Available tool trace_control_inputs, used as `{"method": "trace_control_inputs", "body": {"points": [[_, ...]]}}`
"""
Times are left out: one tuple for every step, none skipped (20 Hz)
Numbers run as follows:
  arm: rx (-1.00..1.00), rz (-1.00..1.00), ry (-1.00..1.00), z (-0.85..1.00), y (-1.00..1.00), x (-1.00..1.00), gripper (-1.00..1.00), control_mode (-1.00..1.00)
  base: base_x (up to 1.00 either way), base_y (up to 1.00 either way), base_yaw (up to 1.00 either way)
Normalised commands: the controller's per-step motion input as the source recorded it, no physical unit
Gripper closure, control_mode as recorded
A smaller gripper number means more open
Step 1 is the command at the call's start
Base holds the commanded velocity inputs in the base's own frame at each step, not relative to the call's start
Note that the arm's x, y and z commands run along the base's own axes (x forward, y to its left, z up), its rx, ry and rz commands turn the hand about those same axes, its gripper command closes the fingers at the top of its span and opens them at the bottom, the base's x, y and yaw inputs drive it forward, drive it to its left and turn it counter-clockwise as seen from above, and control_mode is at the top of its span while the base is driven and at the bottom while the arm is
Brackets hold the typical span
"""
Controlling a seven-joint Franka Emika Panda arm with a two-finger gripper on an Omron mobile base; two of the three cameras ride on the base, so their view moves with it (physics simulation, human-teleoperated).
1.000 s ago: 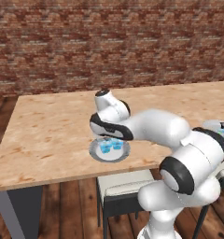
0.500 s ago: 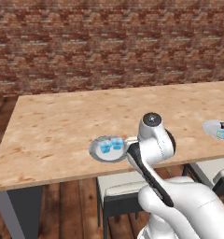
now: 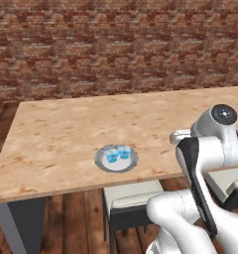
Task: Place two yogurt containers on each plate.
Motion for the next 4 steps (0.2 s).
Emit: {"method": "trace_control_inputs", "body": {"points": [[0.00,0.00,0.00,0.00,0.00,0.00,-1.00,-1.00,0.00,0.00,0.00],[0.00,0.00,-0.03,0.00,0.00,0.00,-1.00,-1.00,0.00,0.00,0.00],[0.00,0.00,-0.21,0.00,0.00,-0.30,-1.00,-1.00,0.00,0.00,0.00],[0.00,0.01,-0.41,0.00,0.00,-0.58,-1.00,-1.00,0.00,0.00,0.00]]}}
